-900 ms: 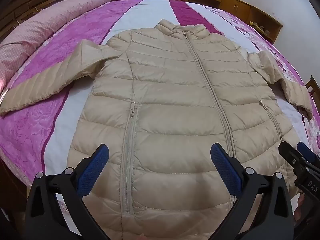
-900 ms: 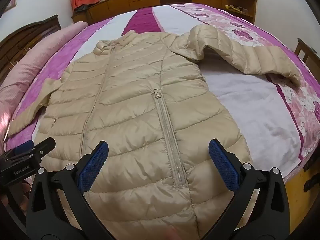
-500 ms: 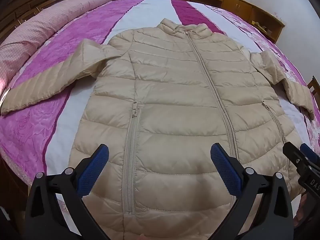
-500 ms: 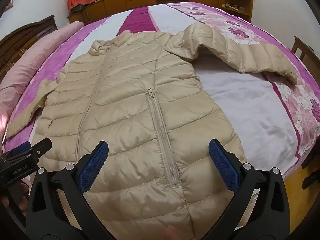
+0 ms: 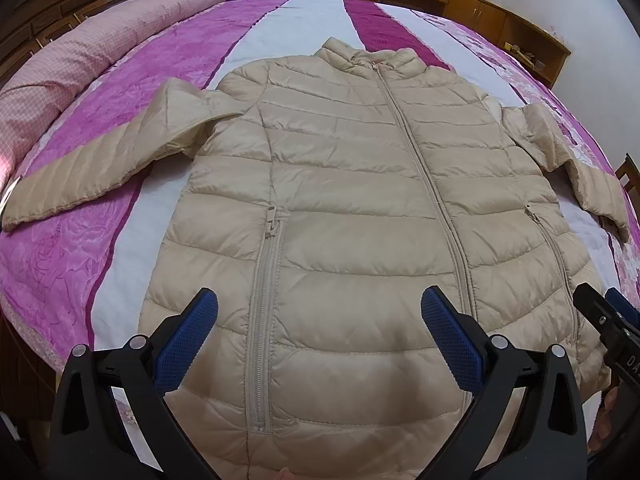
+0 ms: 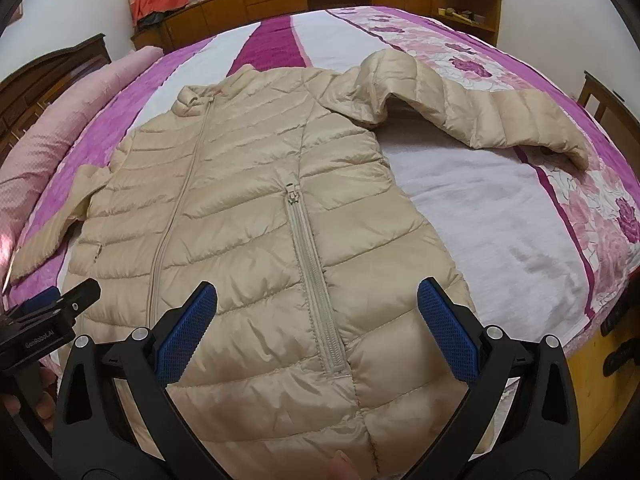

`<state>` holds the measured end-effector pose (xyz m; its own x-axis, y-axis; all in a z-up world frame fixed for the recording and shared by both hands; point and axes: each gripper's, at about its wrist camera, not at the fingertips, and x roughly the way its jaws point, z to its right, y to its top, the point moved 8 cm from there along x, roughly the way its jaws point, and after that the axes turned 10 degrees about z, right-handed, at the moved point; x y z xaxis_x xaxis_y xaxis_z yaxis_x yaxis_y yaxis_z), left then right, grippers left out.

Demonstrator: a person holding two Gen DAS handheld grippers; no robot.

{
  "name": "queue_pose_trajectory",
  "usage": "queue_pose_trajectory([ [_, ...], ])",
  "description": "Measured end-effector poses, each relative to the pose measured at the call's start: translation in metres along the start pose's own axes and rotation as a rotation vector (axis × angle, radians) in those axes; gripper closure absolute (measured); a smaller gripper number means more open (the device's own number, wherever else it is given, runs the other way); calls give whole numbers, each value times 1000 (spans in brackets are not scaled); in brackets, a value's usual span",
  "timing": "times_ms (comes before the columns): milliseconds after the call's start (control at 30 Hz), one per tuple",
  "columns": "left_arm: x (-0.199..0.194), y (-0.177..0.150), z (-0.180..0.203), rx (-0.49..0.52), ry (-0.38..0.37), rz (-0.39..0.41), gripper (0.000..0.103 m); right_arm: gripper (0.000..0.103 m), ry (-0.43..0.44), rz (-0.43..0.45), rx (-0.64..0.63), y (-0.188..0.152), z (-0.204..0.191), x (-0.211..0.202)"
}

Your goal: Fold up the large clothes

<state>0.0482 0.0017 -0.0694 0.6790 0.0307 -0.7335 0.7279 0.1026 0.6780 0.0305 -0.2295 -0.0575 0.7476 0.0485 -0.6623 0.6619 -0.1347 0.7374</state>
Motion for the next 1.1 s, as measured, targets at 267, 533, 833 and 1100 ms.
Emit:
queue_pose_trajectory([
  [267, 0, 0, 2, 10, 0, -4, 5, 3, 4, 2, 7, 2, 3, -1],
  [533, 2, -1, 10, 21, -16, -25, 5, 3, 8, 12, 18, 6, 5, -4],
  [833, 1, -1, 21, 32, -31, -41, 5, 3, 17, 15, 30, 7, 9, -8],
  [1100, -7, 2, 22, 34, -33, -31, 5, 3, 26, 28, 38, 8, 11, -12],
])
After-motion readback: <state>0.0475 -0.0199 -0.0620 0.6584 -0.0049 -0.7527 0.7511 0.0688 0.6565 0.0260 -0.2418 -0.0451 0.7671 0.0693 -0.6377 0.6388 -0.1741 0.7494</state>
